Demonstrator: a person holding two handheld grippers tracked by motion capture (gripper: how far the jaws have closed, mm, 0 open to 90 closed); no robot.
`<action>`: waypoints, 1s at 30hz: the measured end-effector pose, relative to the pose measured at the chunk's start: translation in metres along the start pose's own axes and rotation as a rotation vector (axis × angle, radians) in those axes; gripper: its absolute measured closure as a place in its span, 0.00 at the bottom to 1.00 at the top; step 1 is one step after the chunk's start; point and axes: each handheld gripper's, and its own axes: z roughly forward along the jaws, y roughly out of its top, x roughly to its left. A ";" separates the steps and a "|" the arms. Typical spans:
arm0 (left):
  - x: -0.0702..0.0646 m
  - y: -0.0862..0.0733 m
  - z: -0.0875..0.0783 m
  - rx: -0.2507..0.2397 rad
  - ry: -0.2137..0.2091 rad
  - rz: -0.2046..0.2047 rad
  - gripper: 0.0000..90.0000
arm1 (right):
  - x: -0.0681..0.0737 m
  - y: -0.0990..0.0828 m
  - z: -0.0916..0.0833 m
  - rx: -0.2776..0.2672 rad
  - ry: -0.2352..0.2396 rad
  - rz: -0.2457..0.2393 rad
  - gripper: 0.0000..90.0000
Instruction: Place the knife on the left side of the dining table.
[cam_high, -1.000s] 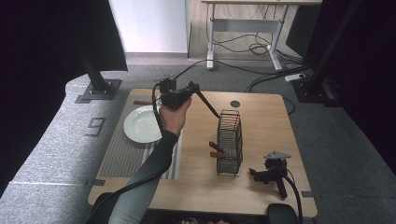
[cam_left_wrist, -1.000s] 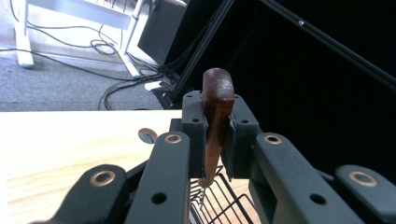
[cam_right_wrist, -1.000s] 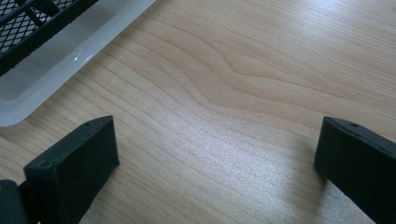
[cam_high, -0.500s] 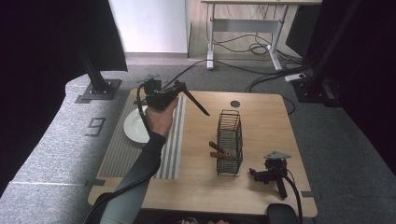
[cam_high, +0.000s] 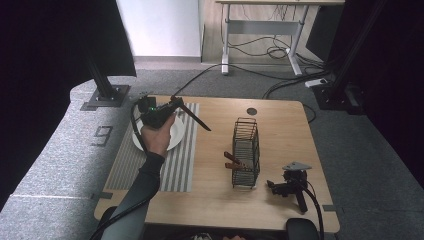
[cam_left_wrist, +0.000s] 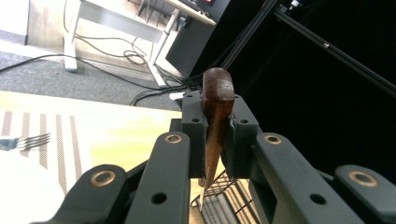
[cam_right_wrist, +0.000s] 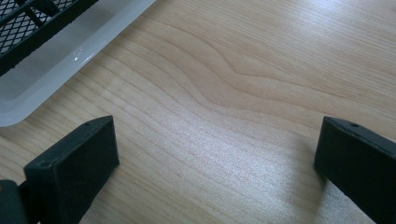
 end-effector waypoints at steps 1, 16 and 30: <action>0.003 -0.002 -0.002 0.000 0.003 -0.004 0.89 | 0.000 0.000 0.000 0.000 0.000 0.000 0.00; 0.042 -0.031 -0.041 -0.013 0.091 -0.082 0.89 | 0.000 0.000 0.000 0.000 0.000 -0.002 0.00; 0.073 -0.064 -0.068 -0.011 0.160 -0.173 0.89 | 0.000 0.000 0.000 0.001 0.000 -0.001 0.00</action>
